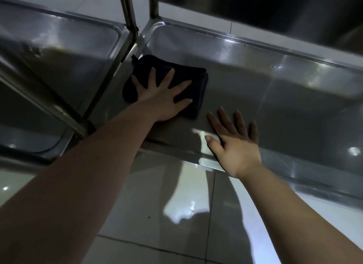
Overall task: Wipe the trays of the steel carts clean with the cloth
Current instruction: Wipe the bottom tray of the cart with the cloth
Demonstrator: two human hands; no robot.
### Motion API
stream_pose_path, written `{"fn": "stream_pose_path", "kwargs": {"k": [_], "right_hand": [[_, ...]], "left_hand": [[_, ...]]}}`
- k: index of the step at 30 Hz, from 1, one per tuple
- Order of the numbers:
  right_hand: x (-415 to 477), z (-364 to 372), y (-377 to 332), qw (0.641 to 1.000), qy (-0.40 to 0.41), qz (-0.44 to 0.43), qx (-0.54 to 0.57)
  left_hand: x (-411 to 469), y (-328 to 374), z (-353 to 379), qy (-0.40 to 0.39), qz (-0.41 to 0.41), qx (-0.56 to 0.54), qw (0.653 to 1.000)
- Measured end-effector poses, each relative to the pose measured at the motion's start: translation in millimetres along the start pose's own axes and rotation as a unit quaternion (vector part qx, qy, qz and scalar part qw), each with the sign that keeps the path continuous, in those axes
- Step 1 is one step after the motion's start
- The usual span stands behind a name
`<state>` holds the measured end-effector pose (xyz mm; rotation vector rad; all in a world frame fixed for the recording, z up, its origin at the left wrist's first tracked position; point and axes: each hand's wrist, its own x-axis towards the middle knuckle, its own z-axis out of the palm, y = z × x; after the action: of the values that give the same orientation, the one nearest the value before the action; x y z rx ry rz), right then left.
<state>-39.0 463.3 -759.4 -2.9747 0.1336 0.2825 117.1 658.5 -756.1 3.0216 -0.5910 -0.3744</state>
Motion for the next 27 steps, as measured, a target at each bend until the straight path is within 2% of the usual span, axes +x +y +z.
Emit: {"fn": "stream_pose_path", "kwargs": {"k": [4,10,15,17,20,27], "right_hand": [[0.8,1.8,0.3,1.0,0.007,0.011,0.003],[1.7,1.1,-2.3,0.999,0.022,0.029,0.022],[-17.7,-4.0,3.9,0.984,0.113,0.027,0.135],[-31.2,-3.7,23.0,0.989,0.099,0.081,0.077],[-49.2,-1.7,49.1,0.986,0.031,0.161,0.023],[-50.5,5.1,46.8,0.985,0.025,0.172,-0.011]], "left_hand": [[-48.0,4.9,10.1,-0.006,0.026,0.004,1.0],[-106.5,6.1,31.2,0.025,0.006,-0.024,0.999],[-91.1,-2.5,24.4,0.008,-0.022,-0.03,0.999],[-86.4,-9.8,24.0,0.012,-0.029,-0.033,0.999],[-75.4,-20.6,20.4,0.011,-0.043,-0.039,0.998],[-16.3,-5.0,5.5,0.0,-0.07,-0.035,0.997]]}}
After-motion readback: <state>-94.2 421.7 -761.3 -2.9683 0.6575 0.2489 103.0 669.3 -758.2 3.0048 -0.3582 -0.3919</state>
